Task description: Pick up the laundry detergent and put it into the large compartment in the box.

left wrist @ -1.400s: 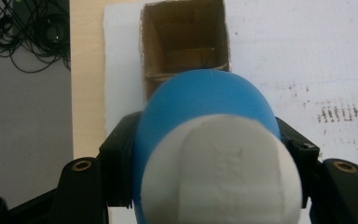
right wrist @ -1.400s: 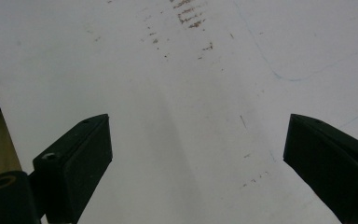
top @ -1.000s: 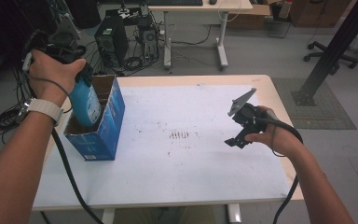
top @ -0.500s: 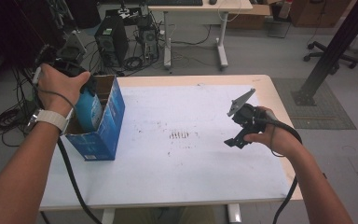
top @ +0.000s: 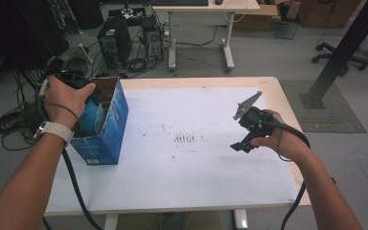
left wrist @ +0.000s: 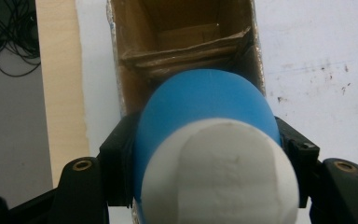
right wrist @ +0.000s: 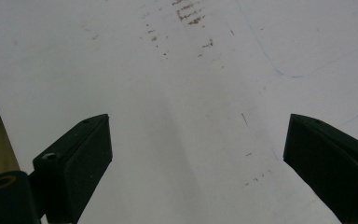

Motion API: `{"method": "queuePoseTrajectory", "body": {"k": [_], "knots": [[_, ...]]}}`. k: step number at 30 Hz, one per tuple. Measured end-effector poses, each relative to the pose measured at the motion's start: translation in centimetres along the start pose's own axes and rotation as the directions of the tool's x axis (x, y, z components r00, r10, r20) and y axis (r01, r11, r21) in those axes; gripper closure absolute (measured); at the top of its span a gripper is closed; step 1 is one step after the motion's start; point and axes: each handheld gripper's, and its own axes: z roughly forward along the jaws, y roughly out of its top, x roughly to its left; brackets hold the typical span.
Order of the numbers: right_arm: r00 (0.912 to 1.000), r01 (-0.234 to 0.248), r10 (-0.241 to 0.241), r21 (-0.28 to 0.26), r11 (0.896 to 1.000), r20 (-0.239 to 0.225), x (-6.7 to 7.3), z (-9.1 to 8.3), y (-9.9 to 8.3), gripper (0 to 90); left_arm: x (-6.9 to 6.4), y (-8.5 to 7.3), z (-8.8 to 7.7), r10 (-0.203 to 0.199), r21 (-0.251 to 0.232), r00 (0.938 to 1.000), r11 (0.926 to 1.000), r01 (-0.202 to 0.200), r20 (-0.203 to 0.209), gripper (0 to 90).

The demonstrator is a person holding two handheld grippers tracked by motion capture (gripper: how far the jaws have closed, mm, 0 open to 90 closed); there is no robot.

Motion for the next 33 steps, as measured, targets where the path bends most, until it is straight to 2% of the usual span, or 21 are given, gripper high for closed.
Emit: {"method": "queuePoseTrajectory", "body": {"k": [13,22,33], "knots": [[1.0,-0.006,0.006,0.008,1.0,0.001,0.0,0.0,0.0,8.0,-0.1,-0.5,2.0,0.002,-0.002,1.0,1.0,-0.002,-0.001,37.3],[1.0,-0.008,0.008,0.016,1.0,0.001,-0.1,0.2,0.1,8.0,-0.1,-1.0,3.7,-0.003,0.017,1.0,0.9998,0.003,0.002,37.3],[0.9999,-0.01,0.01,0.016,1.0,-0.002,0.0,0.3,0.1,8.0,0.0,-1.4,4.6,0.0,0.025,1.0,0.9997,0.0,-0.002,37.3]]}}
